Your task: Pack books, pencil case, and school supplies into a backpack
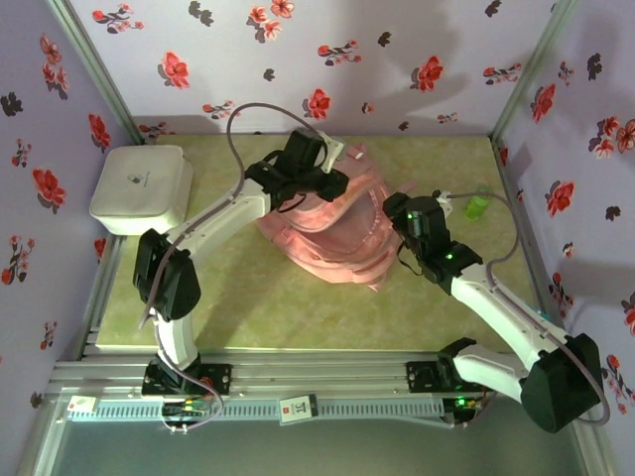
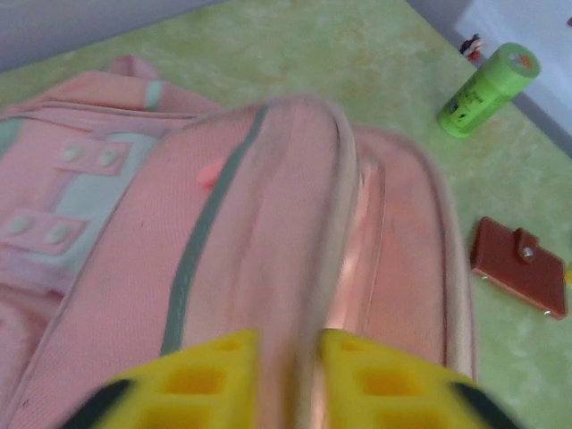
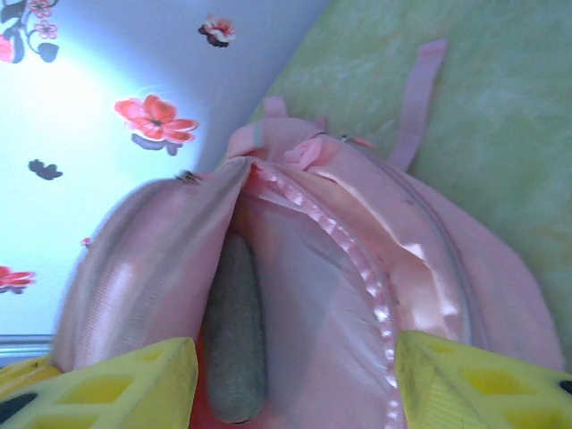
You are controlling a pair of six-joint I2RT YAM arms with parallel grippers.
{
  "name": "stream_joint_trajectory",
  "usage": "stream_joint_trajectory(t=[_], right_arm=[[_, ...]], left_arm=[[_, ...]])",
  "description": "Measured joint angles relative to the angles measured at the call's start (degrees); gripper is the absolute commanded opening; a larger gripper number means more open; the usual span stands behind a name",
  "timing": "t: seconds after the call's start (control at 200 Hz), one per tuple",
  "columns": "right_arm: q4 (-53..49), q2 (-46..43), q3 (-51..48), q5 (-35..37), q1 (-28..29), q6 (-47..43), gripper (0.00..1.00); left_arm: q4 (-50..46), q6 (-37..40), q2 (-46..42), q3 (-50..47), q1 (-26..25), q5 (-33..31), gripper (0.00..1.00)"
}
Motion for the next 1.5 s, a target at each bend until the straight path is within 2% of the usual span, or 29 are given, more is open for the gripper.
stream_joint_trajectory(t=[0.065, 0.235, 0.405, 0.575, 0.74, 0.88, 1.285, 1.5], right_arm=[[-1.5, 0.0, 0.6, 0.2, 0.0, -1.2, 0.62], [-2.8, 1.1, 2.0, -0.3, 0.0, -3.5, 0.64], [-3.4, 5.3, 4.0, -2.9, 0.4, -5.4, 0.64], [-4.1, 10.8, 6.2, -4.4, 3.6, -7.0, 0.63], [-5.7, 14.6, 7.0, -4.4, 6.8, -7.4, 0.63], [-6.5, 15.9, 7.5, -4.3, 8.1, -8.0, 0.63], [-4.9, 17.2, 8.2, -6.5, 7.7, -9.0, 0.62], [-2.6, 21.8, 8.7, -11.9, 4.3, -10.4, 0.6]], left_arm=[[1.2, -1.0, 0.5, -0.5, 0.0, 1.0, 0.58], [4.2, -3.8, -1.7, -5.3, 1.6, 3.5, 0.75], [6.0, -9.4, -8.5, -14.9, 6.3, 4.8, 0.78], [7.7, -19.1, -15.1, -26.8, 15.3, 5.2, 0.72], [10.3, -28.2, -16.9, -38.5, 22.3, 6.8, 0.66], [12.5, -33.6, -16.8, -43.8, 22.8, 10.5, 0.63], [24.5, -41.5, -7.8, -43.9, 22.8, 19.6, 0.55], [30.6, -45.4, -5.3, -43.8, 22.8, 23.0, 0.38]])
